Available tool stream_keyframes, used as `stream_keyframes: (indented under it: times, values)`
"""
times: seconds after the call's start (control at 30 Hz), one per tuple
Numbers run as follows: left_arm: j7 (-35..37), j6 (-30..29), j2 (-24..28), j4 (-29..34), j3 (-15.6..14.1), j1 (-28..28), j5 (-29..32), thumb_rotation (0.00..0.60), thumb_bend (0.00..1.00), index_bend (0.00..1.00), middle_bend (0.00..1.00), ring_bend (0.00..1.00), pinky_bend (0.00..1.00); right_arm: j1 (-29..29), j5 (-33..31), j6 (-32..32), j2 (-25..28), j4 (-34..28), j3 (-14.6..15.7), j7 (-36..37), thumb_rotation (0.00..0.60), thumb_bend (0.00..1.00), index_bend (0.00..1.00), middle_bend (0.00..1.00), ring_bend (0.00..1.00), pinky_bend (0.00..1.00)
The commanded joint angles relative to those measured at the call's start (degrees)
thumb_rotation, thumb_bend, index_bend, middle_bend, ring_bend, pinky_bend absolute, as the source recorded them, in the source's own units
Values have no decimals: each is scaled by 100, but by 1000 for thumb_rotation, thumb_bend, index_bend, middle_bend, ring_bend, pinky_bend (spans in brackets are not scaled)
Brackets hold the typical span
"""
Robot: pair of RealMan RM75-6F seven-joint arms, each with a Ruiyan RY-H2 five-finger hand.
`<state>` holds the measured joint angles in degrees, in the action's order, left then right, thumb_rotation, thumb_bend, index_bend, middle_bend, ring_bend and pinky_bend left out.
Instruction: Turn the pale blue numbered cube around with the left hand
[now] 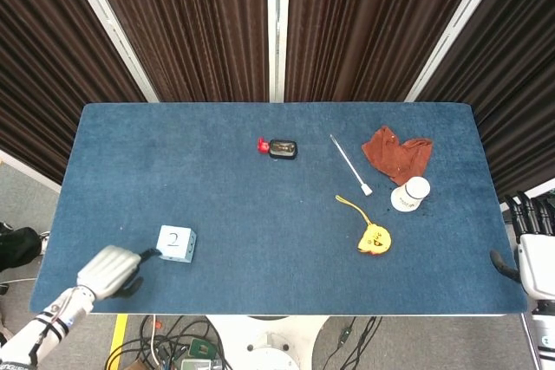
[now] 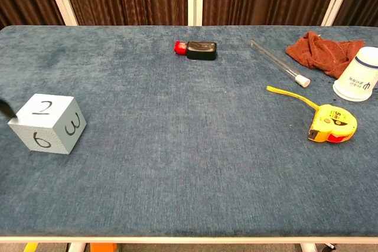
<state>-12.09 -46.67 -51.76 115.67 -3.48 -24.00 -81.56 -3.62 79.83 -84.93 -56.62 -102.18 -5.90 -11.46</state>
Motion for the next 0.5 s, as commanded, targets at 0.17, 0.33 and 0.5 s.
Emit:
stream_keyframes:
  times: [0.17, 0.33, 0.5]
  values:
    - [-279, 194, 160, 328, -150, -225, 210, 600, 501, 278, 807, 830, 837, 4, -62, 24, -9, 60, -9, 70, 600, 176, 0, 0, 0, 0]
    - [-336, 302, 100, 337, -210, -297, 326, 600, 509, 315, 809, 830, 837, 6, -105, 51, -10, 110, -13, 131, 600, 176, 0, 0, 0, 0]
    - [-426, 379, -78, 246, -208, -406, 419, 600, 517, 299, 811, 835, 837, -13, -134, 111, -25, 130, -5, 147, 600, 176, 0, 0, 0, 0]
